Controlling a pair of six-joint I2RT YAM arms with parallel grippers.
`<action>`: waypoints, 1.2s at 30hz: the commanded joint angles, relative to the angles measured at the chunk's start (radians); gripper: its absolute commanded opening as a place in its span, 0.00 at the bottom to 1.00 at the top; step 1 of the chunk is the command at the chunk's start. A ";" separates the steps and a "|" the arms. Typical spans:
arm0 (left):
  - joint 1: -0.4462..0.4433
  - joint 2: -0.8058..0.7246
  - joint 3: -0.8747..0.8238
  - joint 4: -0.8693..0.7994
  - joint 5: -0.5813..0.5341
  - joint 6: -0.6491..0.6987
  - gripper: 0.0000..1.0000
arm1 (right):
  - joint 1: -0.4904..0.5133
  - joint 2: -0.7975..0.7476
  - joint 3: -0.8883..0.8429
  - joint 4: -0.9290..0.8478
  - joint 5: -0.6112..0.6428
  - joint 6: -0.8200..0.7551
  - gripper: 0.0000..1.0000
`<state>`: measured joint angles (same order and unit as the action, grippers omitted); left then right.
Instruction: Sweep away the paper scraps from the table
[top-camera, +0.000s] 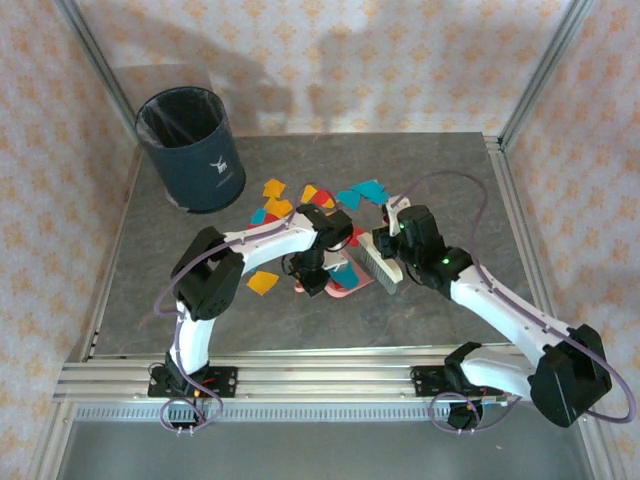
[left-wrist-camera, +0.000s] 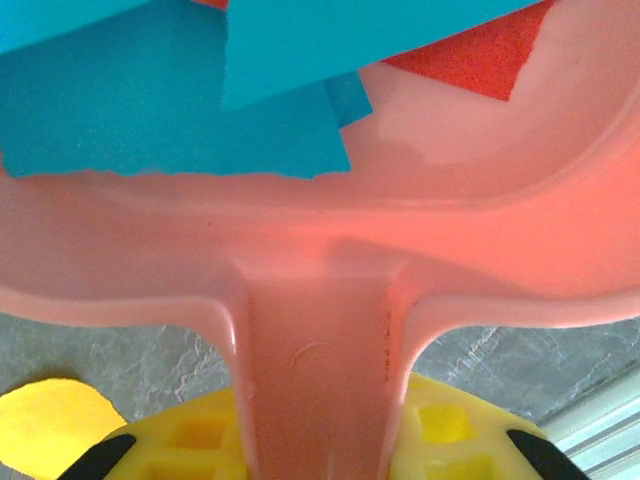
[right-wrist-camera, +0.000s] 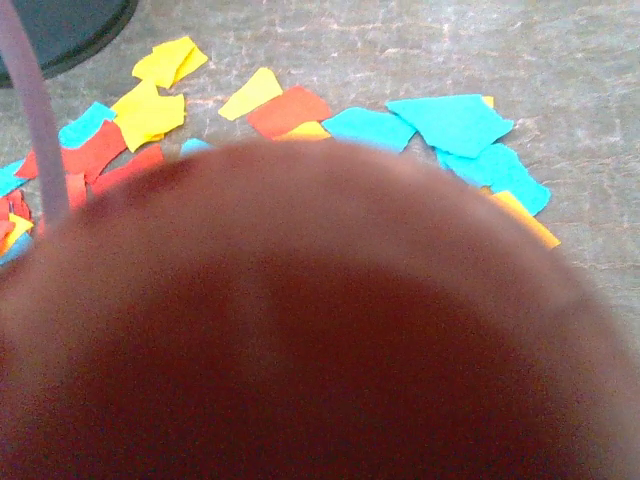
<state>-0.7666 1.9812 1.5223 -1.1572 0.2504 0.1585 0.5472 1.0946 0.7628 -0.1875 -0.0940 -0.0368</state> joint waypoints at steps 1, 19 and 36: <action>-0.012 -0.065 -0.020 -0.005 -0.024 0.011 0.00 | 0.002 -0.105 -0.005 0.027 0.155 0.041 0.00; 0.104 -0.296 0.114 -0.072 -0.041 -0.042 0.00 | -0.058 -0.213 -0.018 -0.091 0.342 0.125 0.00; 0.357 -0.185 0.599 -0.267 -0.236 -0.133 0.00 | -0.064 -0.222 -0.032 -0.081 0.287 0.155 0.00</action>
<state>-0.4801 1.7374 2.0056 -1.3415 0.1150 0.0673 0.4896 0.8852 0.7383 -0.2852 0.1940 0.0978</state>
